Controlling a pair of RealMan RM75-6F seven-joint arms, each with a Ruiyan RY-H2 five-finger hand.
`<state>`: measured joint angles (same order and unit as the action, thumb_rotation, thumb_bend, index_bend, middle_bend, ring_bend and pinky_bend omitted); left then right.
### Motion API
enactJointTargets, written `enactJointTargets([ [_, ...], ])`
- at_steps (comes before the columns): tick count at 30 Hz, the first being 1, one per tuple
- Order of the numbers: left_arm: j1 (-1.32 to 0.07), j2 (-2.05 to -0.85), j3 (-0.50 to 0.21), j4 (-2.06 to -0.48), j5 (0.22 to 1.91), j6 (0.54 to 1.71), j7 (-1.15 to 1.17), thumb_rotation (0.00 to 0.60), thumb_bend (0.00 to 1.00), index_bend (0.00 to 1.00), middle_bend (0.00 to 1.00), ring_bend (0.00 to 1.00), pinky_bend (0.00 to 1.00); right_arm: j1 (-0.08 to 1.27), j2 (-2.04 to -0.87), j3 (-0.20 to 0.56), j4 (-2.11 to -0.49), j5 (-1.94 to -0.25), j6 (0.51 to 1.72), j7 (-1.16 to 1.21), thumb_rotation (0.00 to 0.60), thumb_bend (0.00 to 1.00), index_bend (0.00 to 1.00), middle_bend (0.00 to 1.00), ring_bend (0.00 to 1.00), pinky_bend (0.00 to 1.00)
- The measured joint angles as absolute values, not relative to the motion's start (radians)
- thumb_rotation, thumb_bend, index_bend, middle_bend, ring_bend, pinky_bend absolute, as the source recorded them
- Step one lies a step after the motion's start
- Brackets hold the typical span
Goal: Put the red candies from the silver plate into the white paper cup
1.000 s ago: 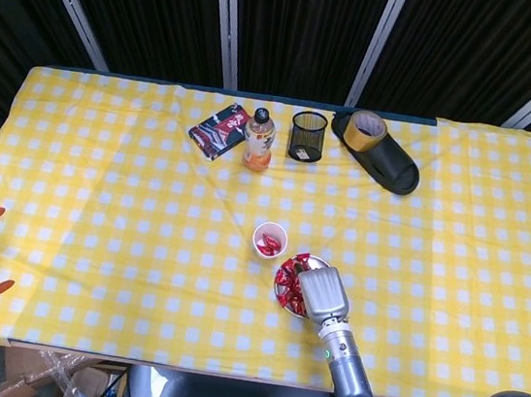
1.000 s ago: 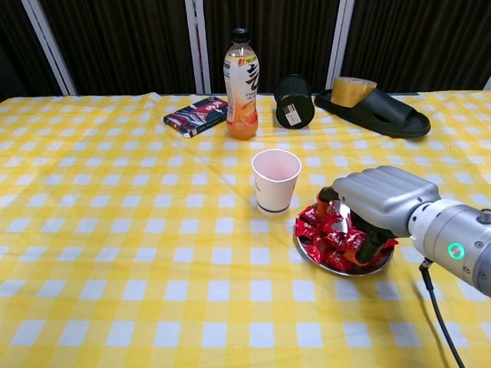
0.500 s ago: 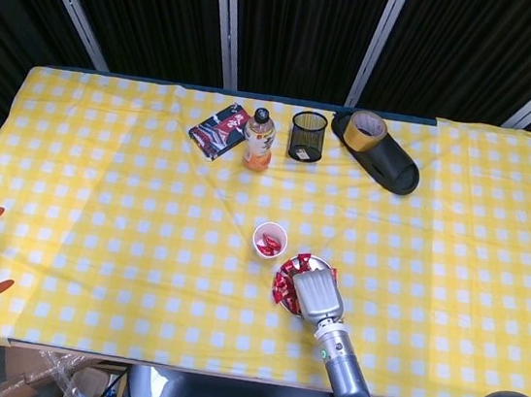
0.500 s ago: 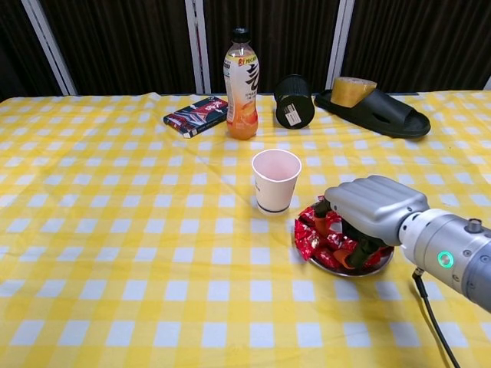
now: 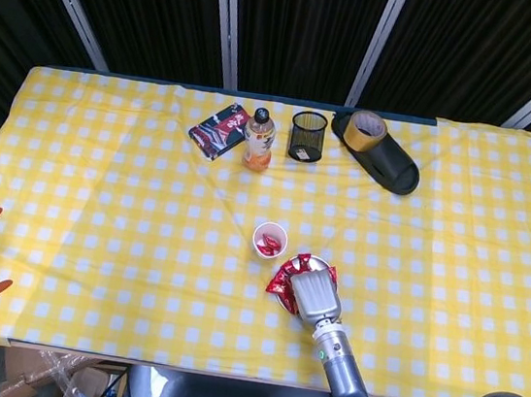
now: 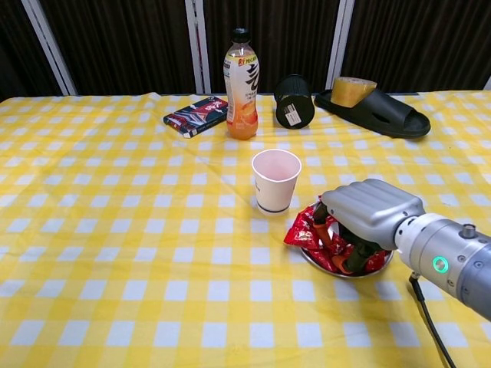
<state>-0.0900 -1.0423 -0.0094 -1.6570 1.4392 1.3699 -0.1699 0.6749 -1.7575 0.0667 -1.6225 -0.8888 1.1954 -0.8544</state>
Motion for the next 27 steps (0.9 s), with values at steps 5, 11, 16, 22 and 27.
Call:
enactJointTargets([
  [5, -0.090, -1.042, -0.010, -1.657, 1.439, 1.370, -0.171, 0.600, 0.02, 0.00, 0.00, 0.00, 0.00, 0.671, -1.754, 0.070, -1.629, -0.902, 1.202, -0.850, 0.600, 0.43, 0.59, 0.97, 1.00, 0.95],
  [11, -0.090, -1.042, -0.010, -1.658, 1.441, 1.371, -0.170, 0.600, 0.02, 0.00, 0.00, 0.00, 0.00, 0.667, -1.731, 0.080, -1.658, -0.916, 1.219, -0.850, 0.600, 0.44, 0.60, 0.97, 1.00, 0.95],
  [16, -0.089, -1.042, -0.009, -1.660, 1.442, 1.372, -0.169, 0.600, 0.02, 0.00, 0.00, 0.00, 0.00, 0.662, -1.702, 0.088, -1.694, -0.923, 1.235, -0.857, 0.600, 0.45, 0.60, 0.97, 1.00, 0.95],
  [22, -0.089, -1.042, -0.009, -1.661, 1.444, 1.372, -0.167, 0.600, 0.02, 0.00, 0.00, 0.00, 0.00, 0.655, -1.671, 0.091, -1.732, -0.930, 1.253, -0.866, 0.600, 0.45, 0.59, 0.97, 1.00, 0.95],
  [27, -0.090, -1.042, -0.008, -1.661, 1.443, 1.370, -0.166, 0.600, 0.02, 0.00, 0.00, 0.00, 0.00, 0.646, -1.644, 0.087, -1.763, -0.946, 1.267, -0.868, 0.600, 0.45, 0.60, 0.97, 1.00, 0.95],
])
